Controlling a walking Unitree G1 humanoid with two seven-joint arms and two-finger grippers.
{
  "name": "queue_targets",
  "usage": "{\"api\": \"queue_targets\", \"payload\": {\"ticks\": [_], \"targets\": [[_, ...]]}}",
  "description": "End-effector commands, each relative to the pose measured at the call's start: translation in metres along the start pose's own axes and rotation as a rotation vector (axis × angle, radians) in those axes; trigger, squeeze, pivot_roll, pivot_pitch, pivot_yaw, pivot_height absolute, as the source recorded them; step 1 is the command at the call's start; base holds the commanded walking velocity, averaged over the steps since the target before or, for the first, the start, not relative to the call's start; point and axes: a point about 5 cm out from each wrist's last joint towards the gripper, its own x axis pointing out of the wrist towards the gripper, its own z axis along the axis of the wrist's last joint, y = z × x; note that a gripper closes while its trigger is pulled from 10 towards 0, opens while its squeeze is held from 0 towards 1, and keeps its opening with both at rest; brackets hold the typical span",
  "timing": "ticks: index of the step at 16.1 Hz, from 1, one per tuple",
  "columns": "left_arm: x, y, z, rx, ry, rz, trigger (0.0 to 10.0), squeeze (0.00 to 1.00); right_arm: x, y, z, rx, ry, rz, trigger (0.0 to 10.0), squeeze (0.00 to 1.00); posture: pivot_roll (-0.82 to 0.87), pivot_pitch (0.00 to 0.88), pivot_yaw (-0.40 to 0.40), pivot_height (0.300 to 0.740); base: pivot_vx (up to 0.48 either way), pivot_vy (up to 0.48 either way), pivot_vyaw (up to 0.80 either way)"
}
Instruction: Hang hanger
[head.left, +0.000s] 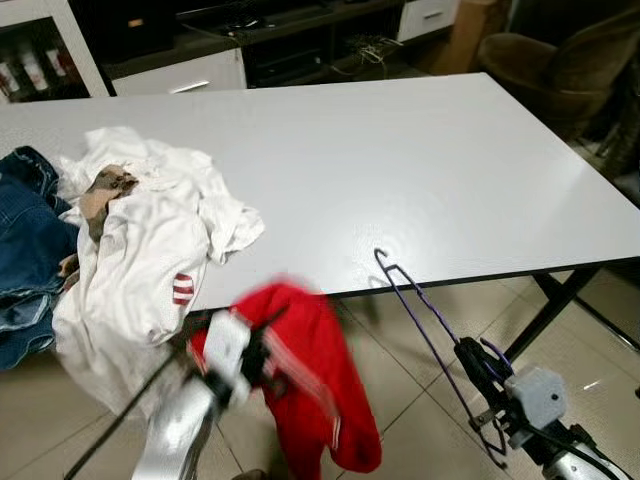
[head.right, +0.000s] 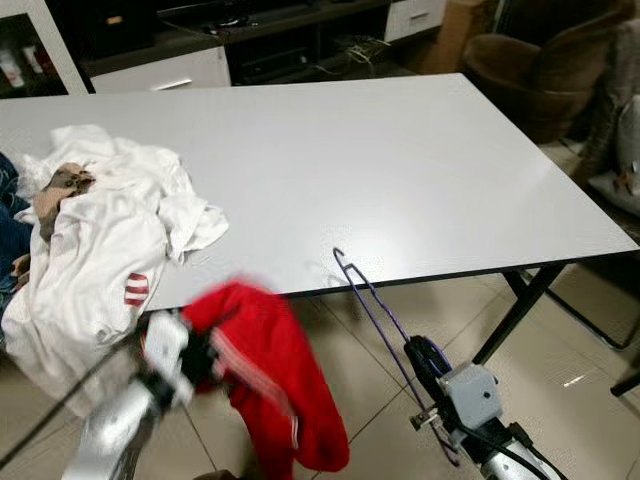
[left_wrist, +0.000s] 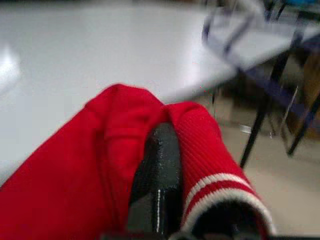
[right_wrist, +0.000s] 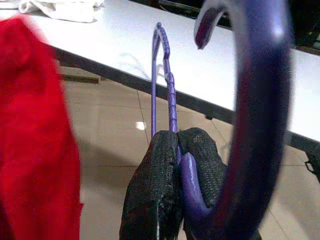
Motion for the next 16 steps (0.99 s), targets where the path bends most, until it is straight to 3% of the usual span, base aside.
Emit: {"api": "queue_targets", "payload": {"ticks": [1, 5, 6, 8, 9, 10, 14, 16], "targets": [[-0.009, 0.004, -0.009, 0.013, 0.028, 0.011, 0.0, 0.0, -0.002, 0.0, -0.013, 0.004, 0.074, -0.012, 10.0, 0.0, 0.01, 0.006, 0.037, 0.74, 0.0, 0.0, 0.0], [-0.026, 0.014, -0.033, -0.024, 0.132, 0.098, 0.0, 0.0, 0.003, 0.001, -0.023, -0.016, 0.095, 0.001, 10.0, 0.0, 0.02, 0.007, 0.029, 0.74, 0.0, 0.0, 0.0], [-0.029, 0.025, -0.045, -0.049, 0.178, 0.211, 0.0, 0.0, 0.011, 0.005, -0.029, -0.02, 0.107, 0.007, 10.0, 0.0, 0.01, 0.012, 0.024, 0.74, 0.0, 0.0, 0.0], [-0.026, 0.033, -0.054, -0.076, 0.226, 0.319, 0.4, 0.0, 0.023, 0.009, -0.037, -0.016, 0.131, 0.002, 10.0, 0.0, 0.02, 0.013, 0.019, 0.74, 0.0, 0.0, 0.0], [-0.025, 0.033, -0.057, -0.084, 0.244, 0.341, 2.6, 0.0, 0.027, 0.01, -0.039, -0.011, 0.143, -0.005, 10.0, 0.0, 0.02, 0.013, 0.019, 0.74, 0.0, 0.0, 0.0], [-0.021, 0.032, -0.064, -0.104, 0.295, 0.372, 10.0, 0.0, 0.035, 0.01, -0.05, -0.01, 0.197, -0.031, 10.0, 0.0, 0.02, 0.012, 0.022, 0.74, 0.0, 0.0, 0.0], [-0.016, 0.028, -0.073, -0.104, 0.373, 0.38, 10.0, 0.0, 0.038, 0.019, -0.075, -0.001, 0.37, 0.019, 10.0, 0.0, 0.02, 0.003, 0.03, 0.74, 0.0, 0.0, 0.0], [-0.02, 0.029, -0.08, -0.081, 0.447, 0.403, 10.0, 0.0, 0.037, 0.021, -0.09, 0.034, 0.496, 0.019, 10.0, 0.0, 0.02, 0.002, 0.032, 0.74, 0.0, 0.0, 0.0]]}}
